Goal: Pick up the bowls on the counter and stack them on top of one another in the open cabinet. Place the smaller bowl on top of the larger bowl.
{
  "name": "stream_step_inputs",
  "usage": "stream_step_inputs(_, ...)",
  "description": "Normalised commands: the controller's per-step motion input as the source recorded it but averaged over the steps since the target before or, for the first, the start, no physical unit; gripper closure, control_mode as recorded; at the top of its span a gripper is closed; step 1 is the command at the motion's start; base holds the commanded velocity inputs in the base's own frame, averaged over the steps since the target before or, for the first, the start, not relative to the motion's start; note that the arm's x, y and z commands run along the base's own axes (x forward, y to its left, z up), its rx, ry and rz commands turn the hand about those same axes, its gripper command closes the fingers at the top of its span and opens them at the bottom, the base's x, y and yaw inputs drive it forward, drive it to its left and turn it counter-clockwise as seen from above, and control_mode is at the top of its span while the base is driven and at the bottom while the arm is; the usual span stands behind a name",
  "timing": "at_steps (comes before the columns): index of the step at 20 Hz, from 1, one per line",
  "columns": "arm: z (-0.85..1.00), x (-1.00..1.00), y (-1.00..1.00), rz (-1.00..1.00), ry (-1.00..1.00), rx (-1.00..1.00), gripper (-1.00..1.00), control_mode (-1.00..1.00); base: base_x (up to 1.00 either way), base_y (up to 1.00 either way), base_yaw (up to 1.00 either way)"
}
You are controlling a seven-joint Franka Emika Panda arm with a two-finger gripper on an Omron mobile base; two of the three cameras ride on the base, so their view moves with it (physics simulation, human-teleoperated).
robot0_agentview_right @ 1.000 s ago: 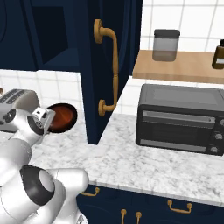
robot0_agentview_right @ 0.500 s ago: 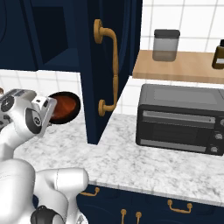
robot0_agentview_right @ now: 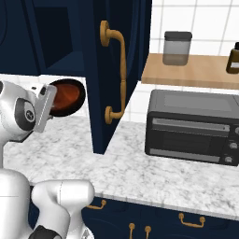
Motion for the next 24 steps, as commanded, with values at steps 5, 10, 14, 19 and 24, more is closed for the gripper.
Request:
stream_step_inputs(5, 1.0, -0.08, -0.37, 0.0, -0.02, 0.0, 1.0, -1.0, 0.0, 0.0, 0.0)
stream_step_inputs(10, 1.0, 0.31, -0.27, 0.0, -0.01, -0.01, 1.0, -1.0, 0.0, 0.0, 0.0)
stream_step_inputs(14, 0.92, 0.98, -0.1, 0.0, 0.0, -0.05, 1.0, -1.0, 0.0, 0.0, 0.0)
stream_step_inputs(19, 0.12, 1.0, -0.14, 0.0, 0.03, -0.08, 1.0, -1.0, 0.0, 0.0, 0.0)
stream_step_inputs(24, -0.22, 1.0, -0.18, 0.04, 0.15, -0.03, 1.0, -1.0, 0.0, 0.0, 0.0)
